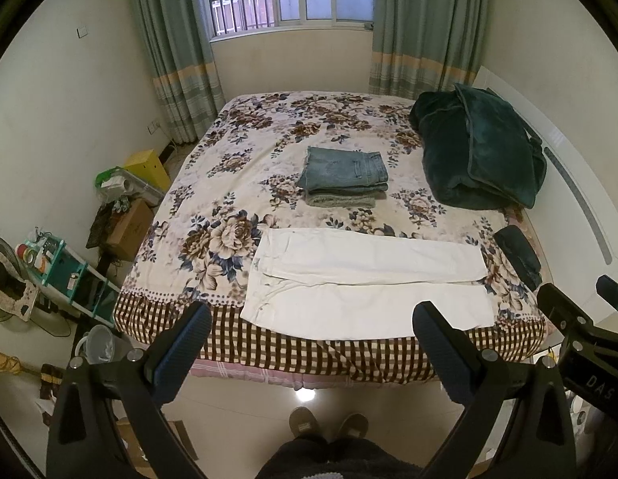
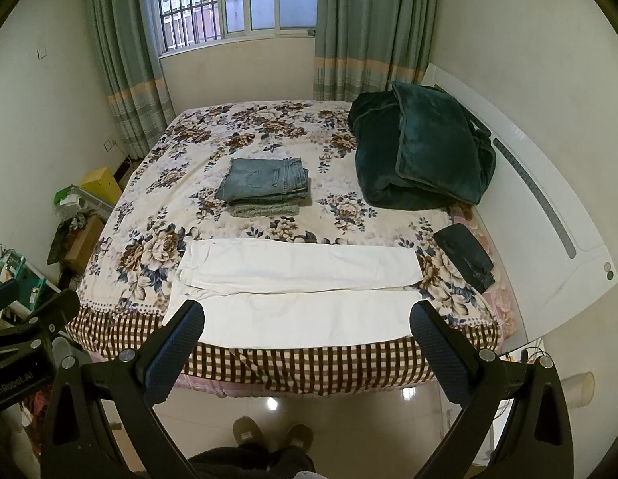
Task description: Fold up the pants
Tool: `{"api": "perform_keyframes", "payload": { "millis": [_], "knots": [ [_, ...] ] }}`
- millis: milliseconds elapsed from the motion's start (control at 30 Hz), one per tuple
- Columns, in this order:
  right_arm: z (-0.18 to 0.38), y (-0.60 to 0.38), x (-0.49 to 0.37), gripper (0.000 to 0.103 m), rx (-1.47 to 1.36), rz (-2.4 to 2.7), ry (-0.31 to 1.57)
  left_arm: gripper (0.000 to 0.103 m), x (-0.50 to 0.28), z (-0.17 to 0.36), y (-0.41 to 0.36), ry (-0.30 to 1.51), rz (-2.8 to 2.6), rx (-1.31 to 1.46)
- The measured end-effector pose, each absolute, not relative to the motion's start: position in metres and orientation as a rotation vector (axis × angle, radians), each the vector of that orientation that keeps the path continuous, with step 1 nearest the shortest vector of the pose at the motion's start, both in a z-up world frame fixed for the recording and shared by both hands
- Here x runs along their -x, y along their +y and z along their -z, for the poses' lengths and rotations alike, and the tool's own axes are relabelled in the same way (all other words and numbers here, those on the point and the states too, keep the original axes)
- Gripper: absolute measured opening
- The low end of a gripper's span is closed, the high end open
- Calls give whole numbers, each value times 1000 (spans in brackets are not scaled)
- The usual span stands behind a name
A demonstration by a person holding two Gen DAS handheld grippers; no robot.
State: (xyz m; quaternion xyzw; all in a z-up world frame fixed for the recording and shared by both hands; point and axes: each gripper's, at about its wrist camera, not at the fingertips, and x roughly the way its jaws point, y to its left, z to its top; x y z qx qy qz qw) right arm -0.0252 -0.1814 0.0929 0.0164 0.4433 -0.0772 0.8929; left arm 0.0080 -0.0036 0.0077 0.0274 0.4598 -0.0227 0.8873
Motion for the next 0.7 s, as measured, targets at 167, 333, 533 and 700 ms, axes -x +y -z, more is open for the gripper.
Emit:
{"api": "perform_keyframes", "payload": {
  "millis": [167, 333, 533, 700],
  "knots": [
    [-93, -181, 25, 103, -34, 160, 918, 103, -11, -15, -6, 951, 49, -56],
    [-94, -181, 24, 103, -35, 162, 918, 103, -12, -16, -9, 950, 53, -53],
    [-95, -181, 24, 103, -31, 161, 919, 103, -11, -18, -11, 943, 59, -47],
    [-95, -181, 24, 103, -32, 161, 918, 103, -10, -18, -9, 943, 62, -44]
  ]
}}
